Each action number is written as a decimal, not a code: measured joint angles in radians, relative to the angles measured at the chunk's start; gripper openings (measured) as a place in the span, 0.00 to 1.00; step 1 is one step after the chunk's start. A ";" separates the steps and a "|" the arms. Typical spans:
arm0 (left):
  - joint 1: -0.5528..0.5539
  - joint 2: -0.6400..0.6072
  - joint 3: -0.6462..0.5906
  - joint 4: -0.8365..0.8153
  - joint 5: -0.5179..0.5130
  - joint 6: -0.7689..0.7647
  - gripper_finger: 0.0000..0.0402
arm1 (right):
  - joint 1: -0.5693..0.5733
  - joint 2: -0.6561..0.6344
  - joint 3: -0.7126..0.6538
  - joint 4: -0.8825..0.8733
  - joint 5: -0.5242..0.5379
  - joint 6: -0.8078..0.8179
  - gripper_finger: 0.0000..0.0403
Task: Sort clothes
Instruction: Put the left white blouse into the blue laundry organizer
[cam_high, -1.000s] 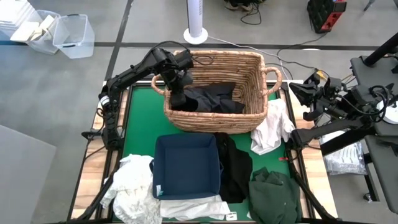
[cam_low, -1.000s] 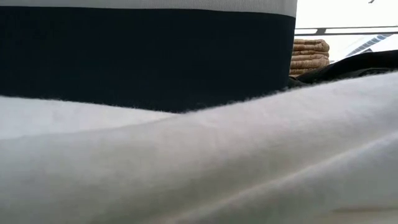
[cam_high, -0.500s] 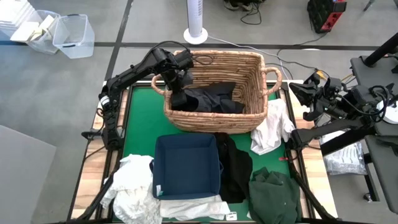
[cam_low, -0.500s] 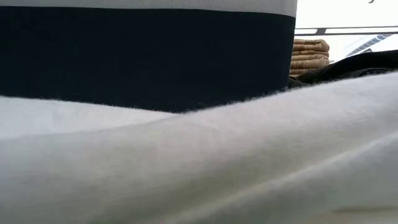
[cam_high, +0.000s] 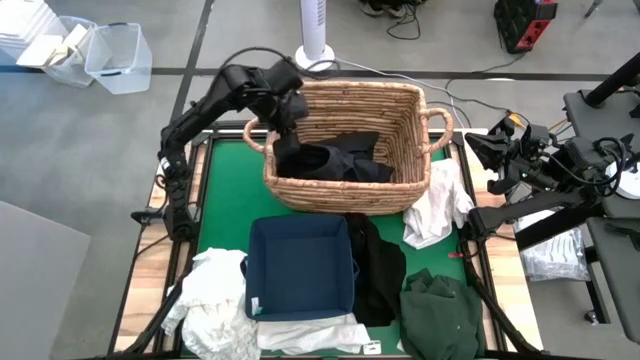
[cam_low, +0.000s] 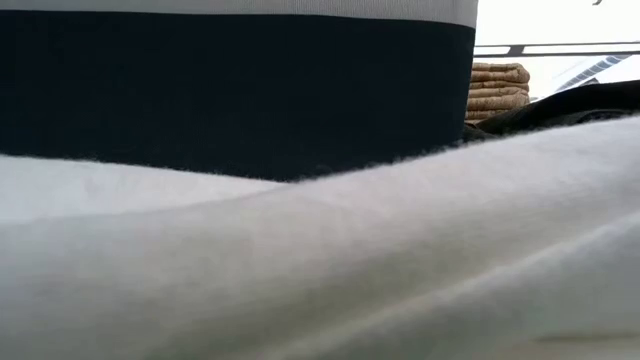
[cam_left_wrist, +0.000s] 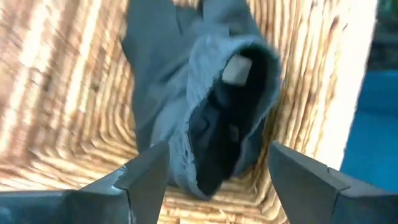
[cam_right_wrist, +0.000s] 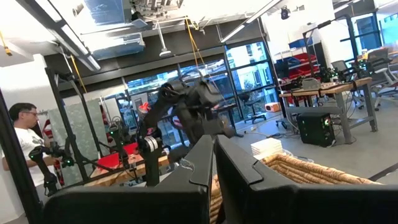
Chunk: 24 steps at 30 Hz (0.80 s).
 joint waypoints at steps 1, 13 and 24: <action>0.000 -0.022 -0.018 0.025 0.005 0.005 0.62 | 0.000 0.000 0.000 0.000 0.000 0.000 0.03; -0.002 -0.140 -0.027 0.044 0.106 0.029 0.58 | 0.000 0.002 0.000 0.000 -0.001 0.009 0.03; -0.028 -0.293 -0.028 0.086 0.113 -0.036 0.58 | 0.000 0.036 0.000 0.003 0.018 0.014 0.03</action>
